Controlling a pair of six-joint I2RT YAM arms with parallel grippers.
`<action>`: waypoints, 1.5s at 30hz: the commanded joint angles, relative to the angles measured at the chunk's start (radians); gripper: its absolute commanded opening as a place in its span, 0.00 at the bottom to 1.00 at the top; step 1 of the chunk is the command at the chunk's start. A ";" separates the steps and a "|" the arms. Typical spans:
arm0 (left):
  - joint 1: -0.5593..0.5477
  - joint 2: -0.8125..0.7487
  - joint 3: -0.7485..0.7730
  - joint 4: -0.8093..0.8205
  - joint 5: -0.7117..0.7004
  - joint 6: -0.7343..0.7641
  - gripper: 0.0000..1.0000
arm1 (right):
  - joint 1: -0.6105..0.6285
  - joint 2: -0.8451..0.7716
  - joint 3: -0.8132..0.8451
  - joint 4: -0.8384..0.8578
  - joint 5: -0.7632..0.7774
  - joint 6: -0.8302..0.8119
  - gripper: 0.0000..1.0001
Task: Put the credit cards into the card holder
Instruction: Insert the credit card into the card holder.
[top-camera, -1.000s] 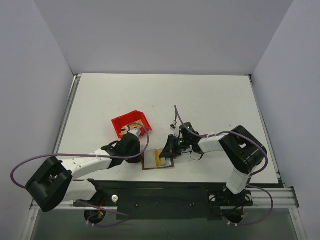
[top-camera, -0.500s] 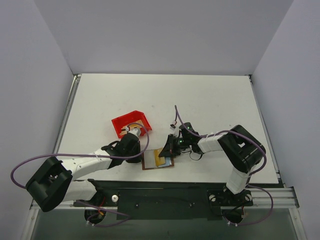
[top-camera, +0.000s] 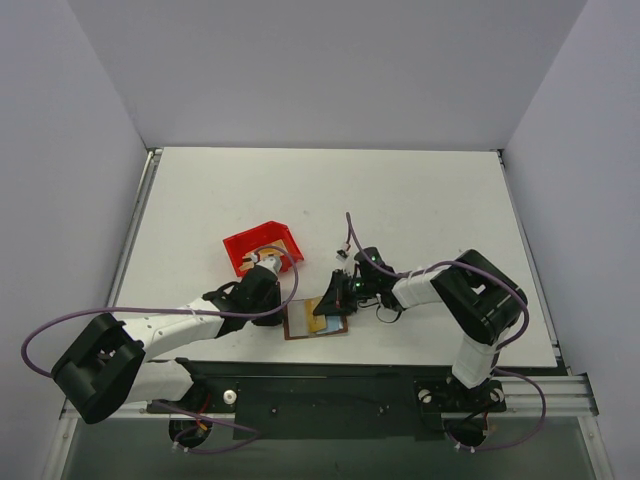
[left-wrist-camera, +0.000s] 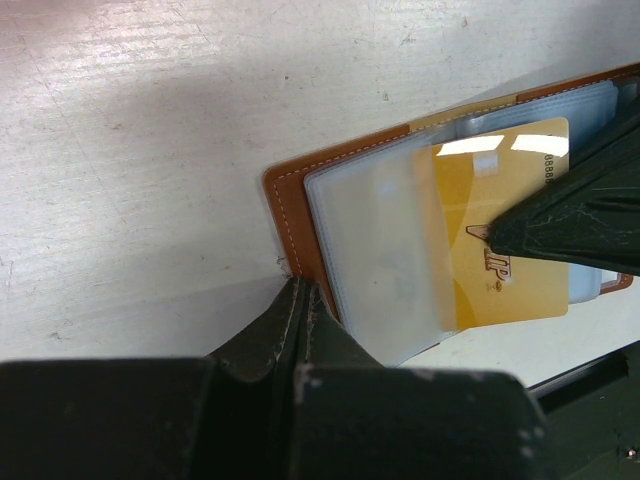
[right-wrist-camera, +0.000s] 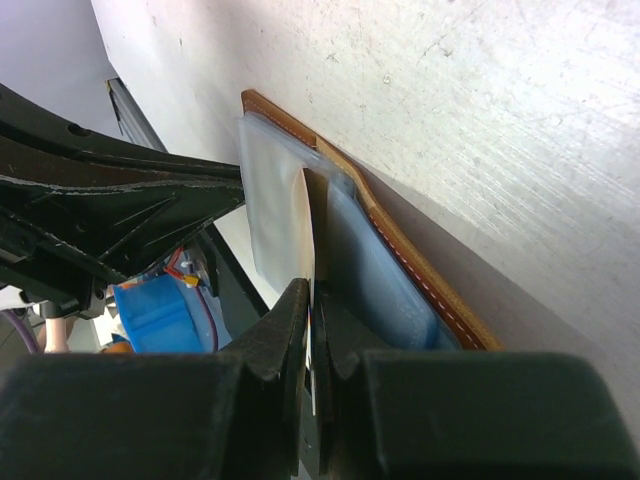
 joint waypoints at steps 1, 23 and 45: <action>0.002 0.014 0.011 0.007 0.008 0.001 0.00 | 0.020 0.025 -0.024 0.033 0.040 0.006 0.00; 0.004 0.019 0.011 0.012 0.013 -0.002 0.00 | 0.056 0.056 -0.055 0.147 0.128 0.120 0.00; 0.004 -0.010 -0.024 0.056 0.026 -0.011 0.00 | 0.114 -0.024 0.062 -0.201 0.237 0.003 0.08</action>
